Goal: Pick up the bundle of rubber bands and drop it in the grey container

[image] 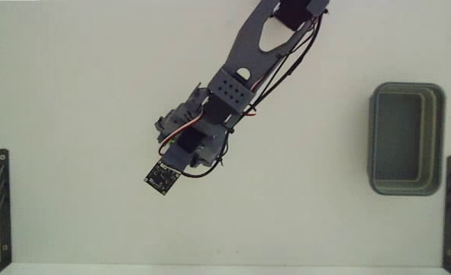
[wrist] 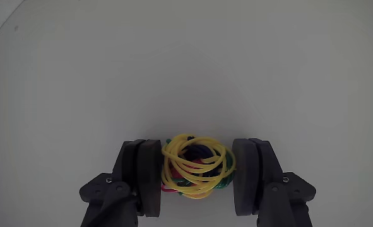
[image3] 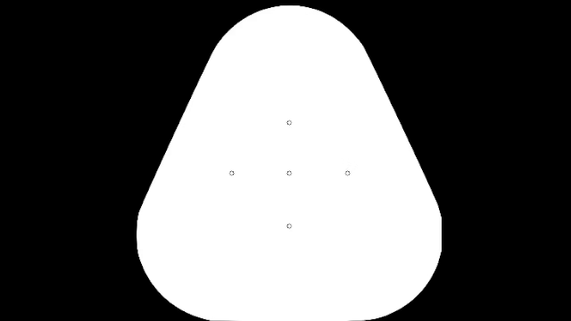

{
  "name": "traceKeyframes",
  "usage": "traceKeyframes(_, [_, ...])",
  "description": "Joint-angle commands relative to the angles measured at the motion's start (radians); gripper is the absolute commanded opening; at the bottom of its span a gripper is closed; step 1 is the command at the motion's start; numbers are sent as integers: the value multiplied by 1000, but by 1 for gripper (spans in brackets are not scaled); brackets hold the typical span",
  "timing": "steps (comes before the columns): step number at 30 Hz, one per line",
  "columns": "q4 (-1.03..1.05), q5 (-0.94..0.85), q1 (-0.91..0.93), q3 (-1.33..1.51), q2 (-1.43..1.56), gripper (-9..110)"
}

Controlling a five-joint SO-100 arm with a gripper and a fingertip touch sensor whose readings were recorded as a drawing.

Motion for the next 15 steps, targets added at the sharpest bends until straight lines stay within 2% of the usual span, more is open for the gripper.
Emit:
traceKeyframes(1, [-15,0,22,-4,36,65])
traceKeyframes(15, [-15,0,22,-4,36,62])
